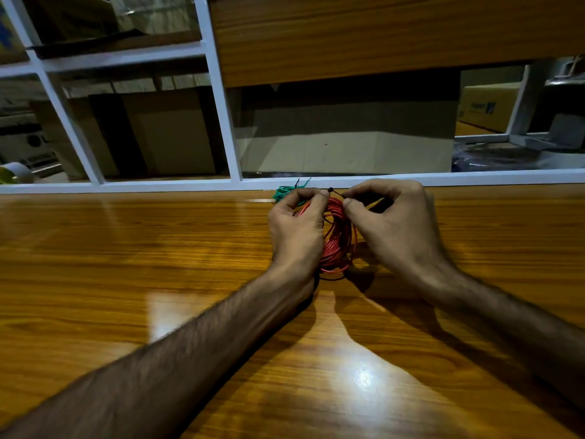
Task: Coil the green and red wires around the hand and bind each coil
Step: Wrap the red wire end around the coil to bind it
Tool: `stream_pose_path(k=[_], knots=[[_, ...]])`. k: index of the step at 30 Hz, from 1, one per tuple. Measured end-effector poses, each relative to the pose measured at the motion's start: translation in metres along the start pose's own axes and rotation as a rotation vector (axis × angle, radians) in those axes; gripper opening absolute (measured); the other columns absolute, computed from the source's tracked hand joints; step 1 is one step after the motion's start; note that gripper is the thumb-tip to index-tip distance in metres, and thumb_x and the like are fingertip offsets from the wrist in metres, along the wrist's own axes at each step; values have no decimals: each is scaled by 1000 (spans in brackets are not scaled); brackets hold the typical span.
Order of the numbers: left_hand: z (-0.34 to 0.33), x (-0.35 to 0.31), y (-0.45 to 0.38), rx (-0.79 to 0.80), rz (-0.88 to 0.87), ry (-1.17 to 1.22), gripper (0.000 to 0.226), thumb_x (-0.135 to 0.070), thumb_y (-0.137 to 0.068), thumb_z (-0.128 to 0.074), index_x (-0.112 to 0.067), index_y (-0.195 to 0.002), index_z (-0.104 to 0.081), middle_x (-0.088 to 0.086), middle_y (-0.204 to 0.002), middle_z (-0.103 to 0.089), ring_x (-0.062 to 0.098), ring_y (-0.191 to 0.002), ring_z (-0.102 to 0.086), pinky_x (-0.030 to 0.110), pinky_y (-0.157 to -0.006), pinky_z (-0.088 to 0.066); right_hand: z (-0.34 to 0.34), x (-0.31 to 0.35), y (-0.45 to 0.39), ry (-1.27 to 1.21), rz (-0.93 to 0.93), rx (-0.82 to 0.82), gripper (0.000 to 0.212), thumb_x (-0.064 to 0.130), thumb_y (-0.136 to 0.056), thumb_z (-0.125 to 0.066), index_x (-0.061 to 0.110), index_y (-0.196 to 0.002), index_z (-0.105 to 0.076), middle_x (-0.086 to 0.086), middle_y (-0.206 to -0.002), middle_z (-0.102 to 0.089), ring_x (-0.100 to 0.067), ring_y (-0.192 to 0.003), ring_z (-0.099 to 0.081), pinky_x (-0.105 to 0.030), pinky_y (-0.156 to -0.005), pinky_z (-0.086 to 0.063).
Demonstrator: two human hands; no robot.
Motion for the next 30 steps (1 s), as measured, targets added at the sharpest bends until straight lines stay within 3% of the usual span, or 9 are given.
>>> stream_pose_path(k=[2,8,17,22,25,27,30], knots=[[0,0,-1,-9,-9,6,11,-15,-97,-73,-6,-101,-75,4,-84,-71,14,-74,-64,44,-73,-58,0,-1,0,-5,-9,-2,11,24,-91,-73,23,-100,-80,15,-85,-74,2,-77,-70,-19,-63,-58],[-1,-1,-1,0,-24,16,11,-15,-97,-73,-5,-101,-76,8,-89,-71,21,-82,-66,60,-89,-59,-2,-2,1,-7,-14,6,13,25,-91,-73,22,-100,-80,12,-87,-76,0,-78,-71,-22,-63,-60],[-2,-5,2,22,-51,-10,5,-16,-96,-74,-13,-93,-77,10,-96,-75,22,-89,-69,61,-95,-59,4,3,-1,19,6,-18,13,26,-92,-71,23,-103,-78,15,-90,-73,2,-83,-69,-18,-69,-59],[-4,-4,2,44,-56,2,6,-14,-96,-74,-16,-91,-77,8,-93,-75,21,-85,-71,49,-88,-59,3,3,0,18,-5,-4,11,25,-92,-72,25,-101,-78,16,-88,-72,1,-83,-69,-25,-69,-62],[-8,-4,4,64,-67,21,7,-12,-96,-74,-14,-91,-78,16,-99,-77,37,-99,-74,61,-95,-59,2,3,0,1,-10,9,11,24,-92,-73,23,-102,-79,14,-88,-74,1,-81,-70,-24,-68,-62],[-7,-5,4,62,-77,22,5,-12,-96,-74,-10,-93,-77,18,-100,-76,38,-100,-74,65,-96,-57,0,0,-1,-35,-40,27,12,23,-92,-74,22,-103,-79,12,-90,-75,0,-83,-71,-22,-69,-61],[-6,-2,1,64,-81,0,5,-15,-95,-75,-10,-95,-78,14,-99,-77,32,-96,-75,57,-94,-60,-3,-6,-3,-132,-120,57,10,19,-91,-76,23,-100,-79,11,-90,-75,-1,-85,-71,-18,-69,-59]])
Point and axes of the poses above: each hand's wrist, its own y-axis away from the middle knuckle, its own z-axis out of the back of the hand, x = y × z, the point moved 9 cm from there along -y, towards the middle knuckle
